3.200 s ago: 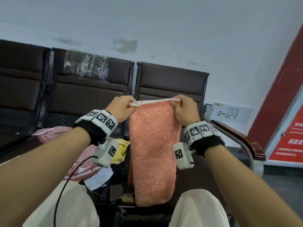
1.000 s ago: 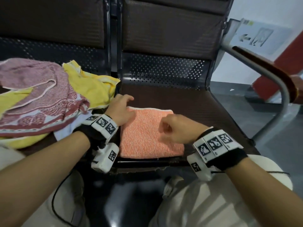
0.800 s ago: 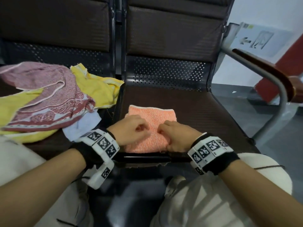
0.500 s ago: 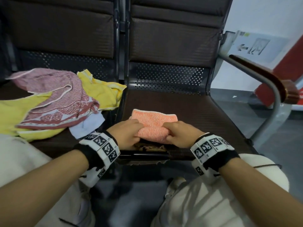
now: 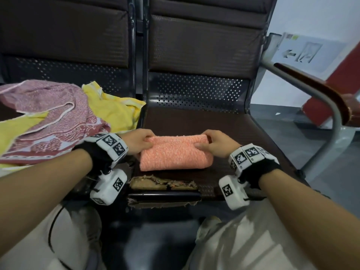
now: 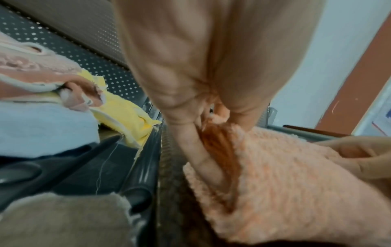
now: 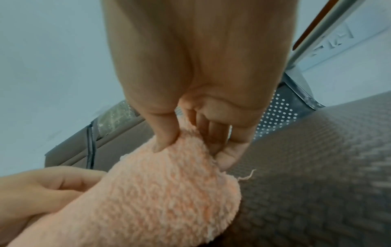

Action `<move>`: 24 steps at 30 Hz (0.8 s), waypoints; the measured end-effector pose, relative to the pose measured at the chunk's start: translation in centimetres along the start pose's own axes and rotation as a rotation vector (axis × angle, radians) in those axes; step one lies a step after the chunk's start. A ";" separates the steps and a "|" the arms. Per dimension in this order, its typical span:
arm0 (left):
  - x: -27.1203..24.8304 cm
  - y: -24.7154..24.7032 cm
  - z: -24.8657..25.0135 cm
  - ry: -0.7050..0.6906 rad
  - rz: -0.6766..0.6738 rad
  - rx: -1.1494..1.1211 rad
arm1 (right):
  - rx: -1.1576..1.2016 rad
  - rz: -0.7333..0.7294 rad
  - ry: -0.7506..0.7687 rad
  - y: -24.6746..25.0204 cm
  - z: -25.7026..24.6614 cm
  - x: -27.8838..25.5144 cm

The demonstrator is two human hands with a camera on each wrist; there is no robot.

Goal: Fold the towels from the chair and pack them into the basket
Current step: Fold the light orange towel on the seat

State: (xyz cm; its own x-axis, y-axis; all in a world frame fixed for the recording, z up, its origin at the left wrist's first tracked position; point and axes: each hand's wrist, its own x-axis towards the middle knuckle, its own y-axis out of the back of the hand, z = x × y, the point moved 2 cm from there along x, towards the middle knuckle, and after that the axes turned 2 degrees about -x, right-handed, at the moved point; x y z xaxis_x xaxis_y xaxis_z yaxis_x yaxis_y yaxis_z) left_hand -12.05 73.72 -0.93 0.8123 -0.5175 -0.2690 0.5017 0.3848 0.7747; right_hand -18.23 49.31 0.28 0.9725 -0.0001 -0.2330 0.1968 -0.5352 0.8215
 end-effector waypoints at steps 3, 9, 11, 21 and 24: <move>1.5 -0.3 -1.0 -0.002 0.023 0.099 | -0.138 0.021 -0.085 -0.7 0.4 1.8; 3.2 -0.8 -2.0 -0.006 -0.009 0.122 | -0.203 -0.004 -0.336 -1.1 1.4 3.8; 3.4 -0.7 -2.1 -0.002 -0.002 0.104 | -0.193 -0.085 -0.419 -1.7 1.4 4.2; 1.1 2.3 1.5 -0.094 -0.076 0.224 | 0.184 -0.027 -0.175 -0.1 -3.0 3.2; -0.7 3.9 4.3 -0.233 -0.006 -0.125 | 0.182 0.085 0.066 1.7 -5.8 0.3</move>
State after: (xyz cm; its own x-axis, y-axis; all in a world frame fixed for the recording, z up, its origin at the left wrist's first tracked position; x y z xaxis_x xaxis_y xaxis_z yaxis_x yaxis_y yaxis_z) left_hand -11.95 72.33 4.78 0.7260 -0.6765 -0.1238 0.5512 0.4647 0.6929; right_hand -16.88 53.29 4.66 0.9918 0.0002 -0.1274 0.0937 -0.6791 0.7281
